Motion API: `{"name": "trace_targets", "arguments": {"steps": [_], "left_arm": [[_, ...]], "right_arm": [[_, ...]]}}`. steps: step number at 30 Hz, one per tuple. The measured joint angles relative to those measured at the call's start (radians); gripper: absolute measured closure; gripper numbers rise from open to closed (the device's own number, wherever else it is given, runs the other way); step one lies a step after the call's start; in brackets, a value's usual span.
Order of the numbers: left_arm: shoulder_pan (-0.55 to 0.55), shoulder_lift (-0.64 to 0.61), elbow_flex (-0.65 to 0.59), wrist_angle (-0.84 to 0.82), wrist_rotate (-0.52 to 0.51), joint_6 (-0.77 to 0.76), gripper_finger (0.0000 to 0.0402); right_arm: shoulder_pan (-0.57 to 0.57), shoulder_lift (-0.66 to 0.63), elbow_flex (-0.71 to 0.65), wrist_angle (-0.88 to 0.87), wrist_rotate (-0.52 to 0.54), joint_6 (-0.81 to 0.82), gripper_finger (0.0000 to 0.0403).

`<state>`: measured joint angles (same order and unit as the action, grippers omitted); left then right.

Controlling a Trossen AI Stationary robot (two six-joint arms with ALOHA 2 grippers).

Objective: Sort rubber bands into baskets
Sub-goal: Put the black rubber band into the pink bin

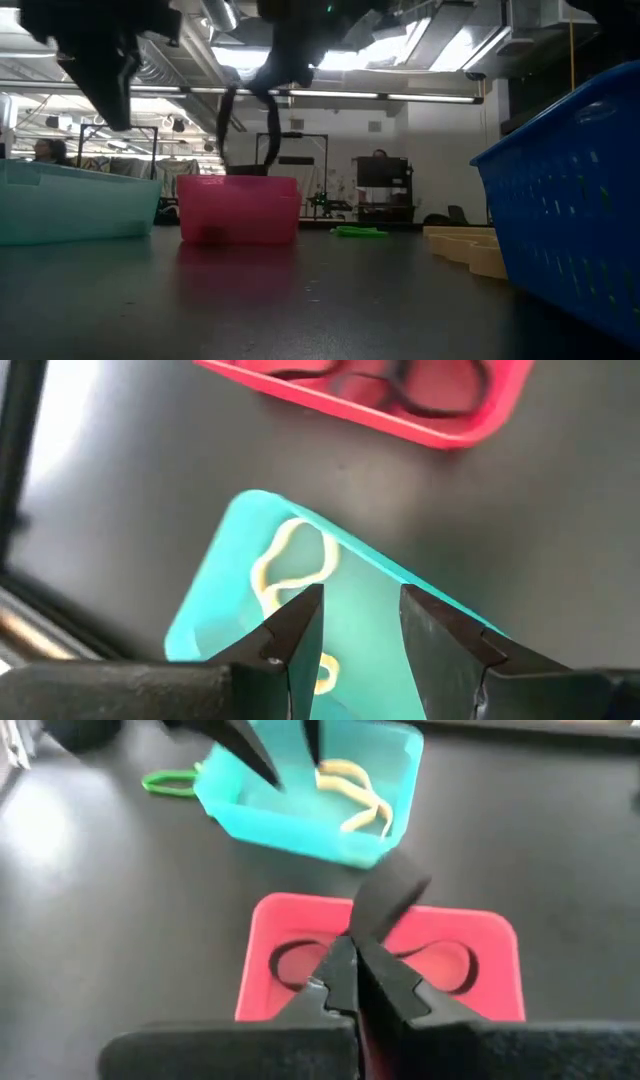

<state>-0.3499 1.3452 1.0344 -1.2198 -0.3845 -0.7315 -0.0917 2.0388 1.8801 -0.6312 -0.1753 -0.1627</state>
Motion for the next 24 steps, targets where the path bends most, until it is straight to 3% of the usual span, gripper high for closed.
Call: {"name": "trace_targets", "arguments": {"steps": [14,20,24], "left_arm": [[-0.164,-0.101,0.001,0.004,0.022,-0.156,0.0271],[-0.181,-0.101,0.001,0.053,0.02,-0.178,0.0271],[-0.181,-0.101,0.001,0.108,0.018,-0.175,0.0271]], "right_arm": [[0.0,0.094,0.0,0.06,0.011,0.0,0.0391],[0.0,0.093,0.0,0.056,0.017,0.0,0.0324],[0.0,0.092,0.0,0.05,0.1,0.0,0.0273]]}}
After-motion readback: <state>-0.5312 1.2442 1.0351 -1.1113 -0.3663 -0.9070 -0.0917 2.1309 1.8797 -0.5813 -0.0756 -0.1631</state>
